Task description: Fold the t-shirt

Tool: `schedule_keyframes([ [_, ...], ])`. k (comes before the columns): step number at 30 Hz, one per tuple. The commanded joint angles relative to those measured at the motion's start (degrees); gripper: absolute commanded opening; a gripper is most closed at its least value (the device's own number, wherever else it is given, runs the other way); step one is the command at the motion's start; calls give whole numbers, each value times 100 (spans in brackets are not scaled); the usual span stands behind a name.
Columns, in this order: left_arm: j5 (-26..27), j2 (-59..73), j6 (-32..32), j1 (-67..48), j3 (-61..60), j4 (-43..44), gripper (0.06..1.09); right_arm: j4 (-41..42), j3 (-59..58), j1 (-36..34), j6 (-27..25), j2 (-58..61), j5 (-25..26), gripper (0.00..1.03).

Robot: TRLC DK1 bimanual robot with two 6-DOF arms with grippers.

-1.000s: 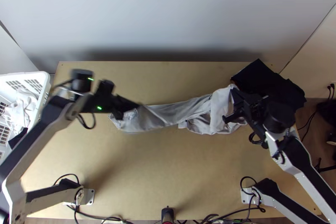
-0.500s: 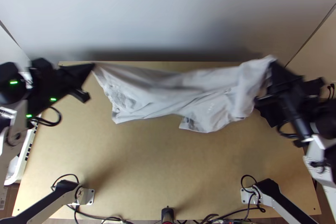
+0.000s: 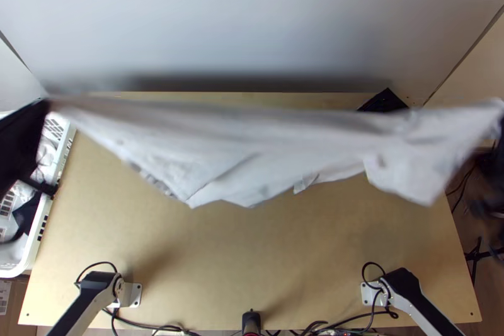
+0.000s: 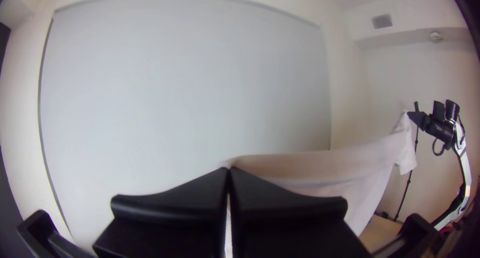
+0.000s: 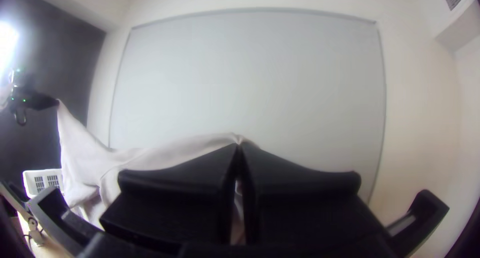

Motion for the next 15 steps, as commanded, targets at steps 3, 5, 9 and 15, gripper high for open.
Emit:
schedule_keyframes([
  [3,20,-1118,92,321,6,-342,9,-1021,306,-280,133,-686,-564,3],
  [5,20,-1003,-102,383,-152,-324,9,-739,7,-289,309,-651,-564,3],
  [9,521,-160,-629,357,-626,-184,9,96,-731,-95,449,-106,-590,3],
  [15,811,2372,-1121,-180,-670,405,9,1264,-854,124,379,2073,-590,3],
])
